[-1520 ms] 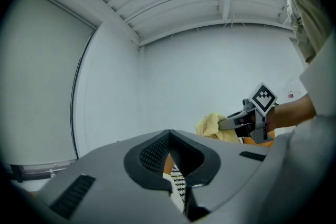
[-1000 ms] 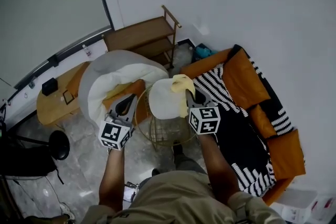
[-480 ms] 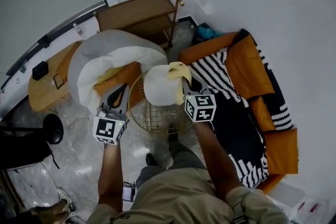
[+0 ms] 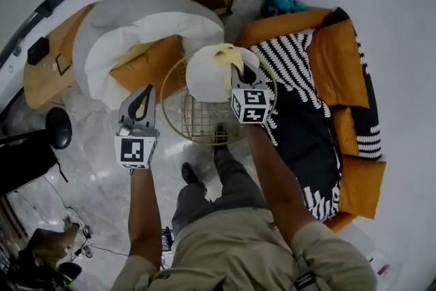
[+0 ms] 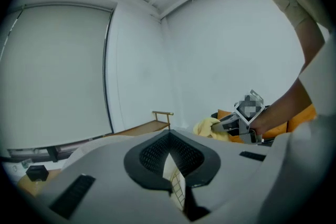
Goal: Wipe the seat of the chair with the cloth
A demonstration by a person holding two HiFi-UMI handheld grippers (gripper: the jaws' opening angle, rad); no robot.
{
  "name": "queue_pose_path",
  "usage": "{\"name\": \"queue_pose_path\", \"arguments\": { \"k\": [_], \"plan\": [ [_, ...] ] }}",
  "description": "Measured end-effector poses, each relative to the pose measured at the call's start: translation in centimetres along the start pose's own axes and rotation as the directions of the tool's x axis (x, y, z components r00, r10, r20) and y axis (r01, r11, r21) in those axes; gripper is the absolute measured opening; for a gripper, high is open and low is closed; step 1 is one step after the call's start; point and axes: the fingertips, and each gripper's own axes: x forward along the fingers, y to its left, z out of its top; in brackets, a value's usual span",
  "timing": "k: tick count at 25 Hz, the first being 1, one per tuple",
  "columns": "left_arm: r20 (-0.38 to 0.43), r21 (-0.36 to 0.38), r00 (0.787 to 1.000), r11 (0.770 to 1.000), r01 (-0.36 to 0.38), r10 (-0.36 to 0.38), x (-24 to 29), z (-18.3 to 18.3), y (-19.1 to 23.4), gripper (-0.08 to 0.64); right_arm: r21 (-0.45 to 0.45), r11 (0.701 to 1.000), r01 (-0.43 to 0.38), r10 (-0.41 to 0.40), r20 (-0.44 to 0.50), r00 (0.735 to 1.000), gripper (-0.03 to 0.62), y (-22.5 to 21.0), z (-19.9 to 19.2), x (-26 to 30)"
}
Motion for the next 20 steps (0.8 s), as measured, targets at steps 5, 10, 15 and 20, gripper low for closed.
{"name": "queue_pose_path", "arguments": {
  "k": [5, 10, 15, 20],
  "plan": [
    [-0.043, -0.053, 0.999, 0.998, -0.034, 0.032, 0.6, -3.9, 0.8, 0.014, -0.05, 0.998, -0.041, 0.038, -0.054, 0.998, 0.052, 2.4, -4.9, 5.5],
    [-0.067, -0.073, 0.997, 0.997, -0.039, 0.034, 1.1, -6.8, 0.7, 0.014, -0.059, 0.994, -0.096, 0.089, -0.114, 0.99, 0.053, 6.0, -8.1, 9.8],
    [-0.128, -0.104, 0.992, 0.994, -0.027, 0.014, 1.8, -8.9, -0.1, 0.014, -0.036, 0.992, -0.119, 0.114, -0.12, 0.986, 0.052, 7.9, -8.7, 11.5],
    [-0.109, -0.102, 0.994, 0.995, -0.003, -0.008, 3.1, -9.0, -0.9, 0.014, -0.002, 1.0, -0.017, 0.017, -0.155, 0.988, 0.052, 2.3, -11.0, 10.5]
  ]
}}
